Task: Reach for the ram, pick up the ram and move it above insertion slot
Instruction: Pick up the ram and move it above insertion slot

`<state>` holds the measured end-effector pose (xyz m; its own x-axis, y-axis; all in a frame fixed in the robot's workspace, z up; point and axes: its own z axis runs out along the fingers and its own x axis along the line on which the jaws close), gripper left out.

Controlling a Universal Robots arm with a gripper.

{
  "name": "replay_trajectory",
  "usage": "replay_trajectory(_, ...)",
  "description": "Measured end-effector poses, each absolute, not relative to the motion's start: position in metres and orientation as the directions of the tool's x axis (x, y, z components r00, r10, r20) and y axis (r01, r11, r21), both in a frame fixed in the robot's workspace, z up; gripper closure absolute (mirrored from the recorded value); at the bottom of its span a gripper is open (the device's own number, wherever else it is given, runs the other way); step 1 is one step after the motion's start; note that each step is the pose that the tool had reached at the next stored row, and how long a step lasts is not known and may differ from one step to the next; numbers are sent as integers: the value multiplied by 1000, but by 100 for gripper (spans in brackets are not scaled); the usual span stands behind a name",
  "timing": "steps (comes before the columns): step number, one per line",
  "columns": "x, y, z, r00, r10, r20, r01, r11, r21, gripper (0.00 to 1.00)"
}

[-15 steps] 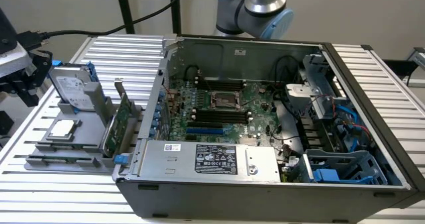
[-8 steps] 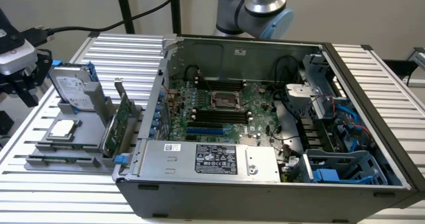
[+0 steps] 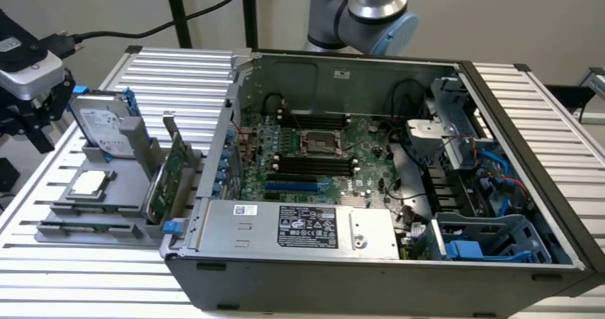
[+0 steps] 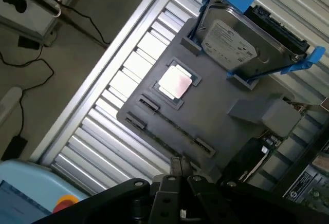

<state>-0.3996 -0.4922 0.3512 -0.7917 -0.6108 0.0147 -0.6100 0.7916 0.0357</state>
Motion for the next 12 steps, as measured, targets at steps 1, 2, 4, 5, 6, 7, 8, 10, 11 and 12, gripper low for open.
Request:
replay_trajectory(1,-400,-492,351,-781,-625,15,-624,780,36,89)
replay_trajectory(2,-400,-492,351,-770,-638,15,-638,769,36,89)
replay_trajectory(4,-400,-492,351,-746,-666,15,-665,746,36,89)
replay_trajectory(5,-400,-492,351,-733,-680,15,-679,733,36,89)
replay_trajectory(6,-400,-492,351,-720,-693,15,-693,720,36,89)
replay_trajectory(7,-400,-492,351,-708,-706,15,-705,708,36,89)
replay_trajectory(8,-400,-492,351,-695,-718,15,-718,695,36,89)
replay_trajectory(10,-400,-492,351,-668,-744,15,-743,668,36,89)
replay_trajectory(11,-400,-492,351,-655,-756,15,-755,655,36,89)
replay_trajectory(12,-400,-492,350,-641,-768,15,-767,641,36,89)
